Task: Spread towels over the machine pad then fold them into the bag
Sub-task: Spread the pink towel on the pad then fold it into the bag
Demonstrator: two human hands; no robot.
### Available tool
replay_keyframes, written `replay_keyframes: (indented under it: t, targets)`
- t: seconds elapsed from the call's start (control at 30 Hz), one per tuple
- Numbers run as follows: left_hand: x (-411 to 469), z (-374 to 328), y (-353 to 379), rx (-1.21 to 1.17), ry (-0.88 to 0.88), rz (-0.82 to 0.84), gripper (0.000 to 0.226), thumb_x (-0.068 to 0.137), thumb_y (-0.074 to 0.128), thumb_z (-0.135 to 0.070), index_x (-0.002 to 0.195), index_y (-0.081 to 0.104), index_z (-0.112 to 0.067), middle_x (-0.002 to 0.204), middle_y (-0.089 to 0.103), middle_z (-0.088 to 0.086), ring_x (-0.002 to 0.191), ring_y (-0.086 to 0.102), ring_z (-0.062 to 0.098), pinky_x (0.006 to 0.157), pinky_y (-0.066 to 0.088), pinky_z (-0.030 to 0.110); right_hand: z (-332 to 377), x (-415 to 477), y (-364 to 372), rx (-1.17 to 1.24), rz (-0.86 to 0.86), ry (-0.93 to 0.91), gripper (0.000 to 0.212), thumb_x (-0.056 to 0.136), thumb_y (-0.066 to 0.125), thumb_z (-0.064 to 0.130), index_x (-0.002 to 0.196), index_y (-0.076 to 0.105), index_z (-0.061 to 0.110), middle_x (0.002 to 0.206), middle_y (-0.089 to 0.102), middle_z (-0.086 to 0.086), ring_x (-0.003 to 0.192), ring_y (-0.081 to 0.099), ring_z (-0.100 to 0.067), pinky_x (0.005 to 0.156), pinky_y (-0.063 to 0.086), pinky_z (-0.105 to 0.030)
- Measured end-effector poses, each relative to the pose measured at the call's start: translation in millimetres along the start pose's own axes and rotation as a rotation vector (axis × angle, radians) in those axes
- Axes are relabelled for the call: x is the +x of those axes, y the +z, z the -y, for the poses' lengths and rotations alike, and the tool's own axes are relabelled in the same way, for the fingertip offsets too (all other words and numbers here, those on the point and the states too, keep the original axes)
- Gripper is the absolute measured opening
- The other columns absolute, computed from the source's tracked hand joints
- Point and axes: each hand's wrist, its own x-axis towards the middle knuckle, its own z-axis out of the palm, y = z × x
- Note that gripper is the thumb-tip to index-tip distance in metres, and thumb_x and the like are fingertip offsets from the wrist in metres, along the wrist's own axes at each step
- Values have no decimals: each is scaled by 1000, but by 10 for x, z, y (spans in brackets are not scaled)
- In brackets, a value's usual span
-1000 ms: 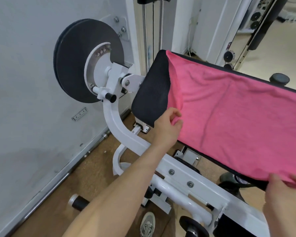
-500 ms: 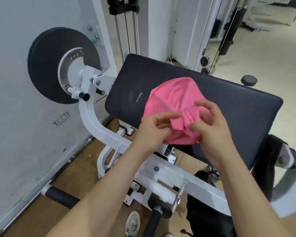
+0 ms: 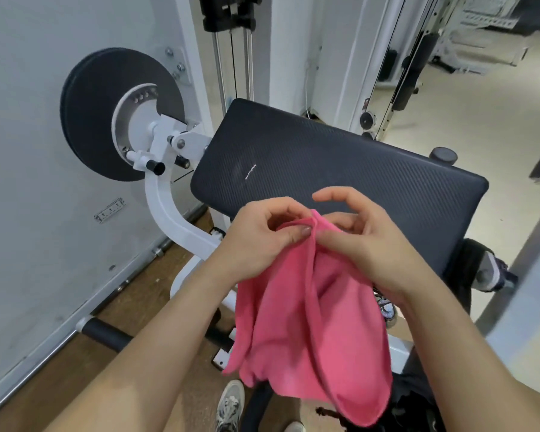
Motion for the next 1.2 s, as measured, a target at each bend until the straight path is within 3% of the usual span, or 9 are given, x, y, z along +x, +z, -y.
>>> replay_keyframes:
  t: [0.07,0.13,0.23,0.47,0.57,0.73,0.87,0.97,1.2]
  targets:
    - [-47,-3,22,8,2,-86,24,76,78,-4,78,73,-28,82,74,-10,83,69,5,81,50,21,-8,-23,20,10,-80,88,10,92,65,19,101,68,18,91,72,-14,84,63,-22,79,49,-36]
    - [-83,0,15,-42,-10,-116,23,73,79,1,76,75,-21,85,76,-2,88,70,9,84,52,23,-47,-33,28,7,-60,214,29,98,54,32,93,74,11,90,74,-9,82,67,-18,77,53,-32]
    - [-137,22,12,-106,-15,-61,24,73,76,8,75,76,-15,95,75,2,96,70,16,91,53,29,-84,-79,28,61,78,280,40,94,55,38,84,75,6,78,72,-13,65,66,-16,58,53,-24]
    - [-219,60,-24,-132,-46,-85,21,74,76,-4,78,79,-25,103,74,-6,103,68,18,91,54,39,-153,-64,49,175,30,134,18,87,66,14,94,72,-2,84,73,-17,74,70,-21,65,55,-27]
    - [-255,46,-65,-142,-66,-93,10,77,76,-6,82,78,-15,103,74,2,101,69,23,88,56,43,-166,-33,70,245,-9,141,15,84,67,3,98,65,-3,84,71,-17,71,67,-23,62,56,-27]
    - [-294,1,-109,-136,-129,-97,12,76,76,0,83,78,-11,87,76,7,88,71,19,83,58,37,-173,0,71,262,-5,146,32,79,69,24,98,67,-3,83,68,-17,69,63,-21,63,53,-28]
    - [-297,-4,-145,-109,-98,-108,13,76,78,-11,83,80,-22,100,66,-1,92,65,16,85,55,35,-126,4,143,62,-67,4,7,90,67,14,93,71,10,84,71,-17,71,65,-18,63,51,-28]
    - [-302,-82,-161,-92,-60,-183,12,77,75,-18,79,79,-30,95,62,-10,87,61,11,78,50,28,-81,8,225,-102,-108,-121,8,92,66,14,89,73,16,80,72,-6,69,62,-11,63,46,-25]
    - [-339,-236,-188,-108,-34,-272,12,80,76,-9,85,77,-20,86,75,3,87,72,23,84,57,40,27,-58,336,-128,-48,-260,12,87,70,15,90,77,24,84,76,4,84,71,-13,79,58,-33]
